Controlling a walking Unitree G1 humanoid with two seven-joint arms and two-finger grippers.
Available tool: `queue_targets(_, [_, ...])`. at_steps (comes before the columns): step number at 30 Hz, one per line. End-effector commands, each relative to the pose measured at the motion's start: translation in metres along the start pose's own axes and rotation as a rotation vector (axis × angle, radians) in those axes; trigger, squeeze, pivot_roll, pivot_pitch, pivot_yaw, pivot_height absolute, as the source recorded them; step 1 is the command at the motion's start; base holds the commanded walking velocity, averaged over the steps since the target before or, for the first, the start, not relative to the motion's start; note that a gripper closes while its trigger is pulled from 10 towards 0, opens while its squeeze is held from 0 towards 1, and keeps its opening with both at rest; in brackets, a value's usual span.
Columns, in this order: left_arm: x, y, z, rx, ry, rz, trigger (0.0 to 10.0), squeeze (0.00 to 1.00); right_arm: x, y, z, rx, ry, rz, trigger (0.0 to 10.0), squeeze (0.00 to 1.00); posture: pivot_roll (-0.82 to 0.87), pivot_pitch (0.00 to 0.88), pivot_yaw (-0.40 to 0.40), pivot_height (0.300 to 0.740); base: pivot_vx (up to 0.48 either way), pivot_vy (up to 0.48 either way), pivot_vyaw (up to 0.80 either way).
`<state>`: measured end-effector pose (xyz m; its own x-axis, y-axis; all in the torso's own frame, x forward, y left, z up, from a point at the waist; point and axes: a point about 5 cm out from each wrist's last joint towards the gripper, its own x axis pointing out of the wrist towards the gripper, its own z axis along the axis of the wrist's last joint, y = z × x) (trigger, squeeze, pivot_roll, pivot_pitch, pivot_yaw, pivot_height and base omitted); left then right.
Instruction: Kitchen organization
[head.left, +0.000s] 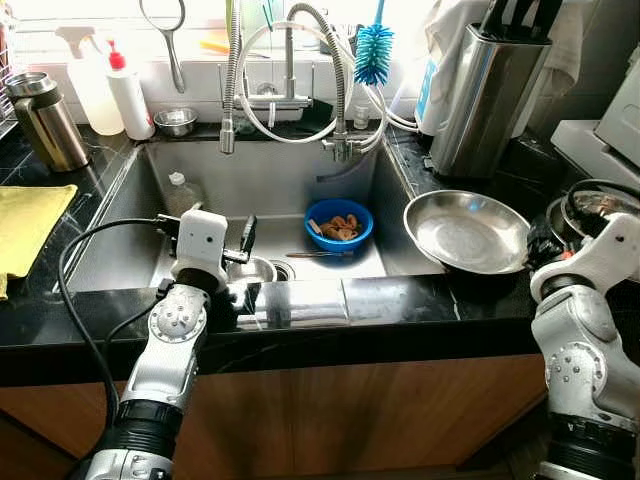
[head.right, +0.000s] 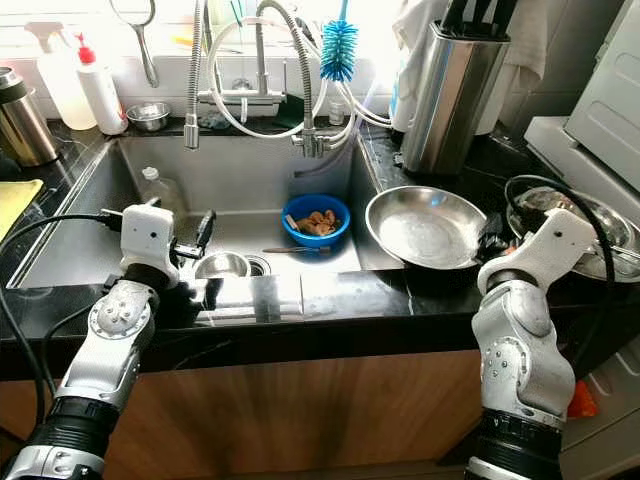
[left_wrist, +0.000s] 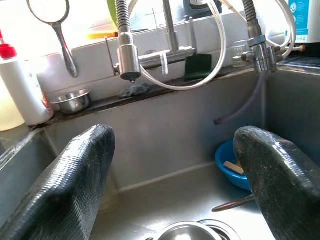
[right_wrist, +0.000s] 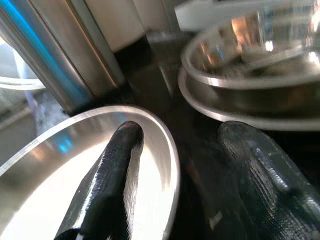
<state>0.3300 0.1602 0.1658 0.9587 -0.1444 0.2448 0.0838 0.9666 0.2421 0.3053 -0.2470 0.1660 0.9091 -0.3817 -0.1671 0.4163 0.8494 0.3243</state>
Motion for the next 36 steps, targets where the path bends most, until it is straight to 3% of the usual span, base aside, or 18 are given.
queue_targets(1, [0.002,-0.001,0.001,0.015,0.003,-0.014,10.0,0.00,0.001,-0.004,-0.005,0.025,0.046,-0.023,10.0,0.00,-0.03,0.037,-0.027,0.740,0.000,0.000,0.00])
queue_targets(2, [0.002,-0.002,0.001,0.017,0.002,-0.018,10.0,0.00,0.001,-0.002,-0.006,0.025,0.049,-0.009,10.0,0.72,-0.03,0.037,-0.027,0.740,0.000,0.000,0.00])
queue_targets(4, [0.002,-0.002,0.001,0.018,0.002,-0.020,10.0,0.00,0.001,-0.001,-0.006,0.026,0.051,0.000,10.0,0.72,-0.03,0.037,-0.027,0.740,0.000,0.000,0.00])
queue_targets(5, [0.002,-0.002,0.001,0.020,0.002,-0.024,10.0,0.00,0.001,0.001,-0.006,0.024,0.057,0.009,10.0,1.00,-0.03,0.037,-0.027,0.740,0.000,0.000,0.00])
queue_targets(8, [0.002,-0.003,0.001,0.024,0.003,-0.031,10.0,0.00,0.003,0.002,-0.007,0.000,0.076,-0.002,10.0,0.99,-0.03,0.037,-0.027,0.740,0.000,0.000,0.00])
queue_targets(9, [0.002,-0.004,0.001,0.026,0.002,-0.034,10.0,0.00,0.004,0.002,-0.008,-0.002,0.080,-0.007,10.0,0.00,-0.03,0.036,-0.027,0.740,0.000,0.000,0.00])
queue_targets(17, [0.003,-0.004,0.001,0.036,0.003,-0.042,10.0,0.00,0.007,0.007,-0.004,-0.018,0.087,0.009,10.0,0.00,-0.02,0.035,-0.027,0.740,0.000,0.000,0.00])
queue_targets(20, [0.003,-0.005,0.002,0.037,0.002,-0.043,10.0,0.00,0.009,0.007,-0.004,-0.083,0.091,0.003,10.0,0.00,-0.02,0.035,-0.027,0.740,0.000,0.000,0.00])
queue_targets(36, [0.003,-0.008,0.003,0.073,-0.006,-0.069,10.0,0.00,0.012,0.019,-0.014,-0.176,0.150,0.071,10.0,0.00,-0.02,0.027,-0.029,0.740,0.000,0.000,0.00])
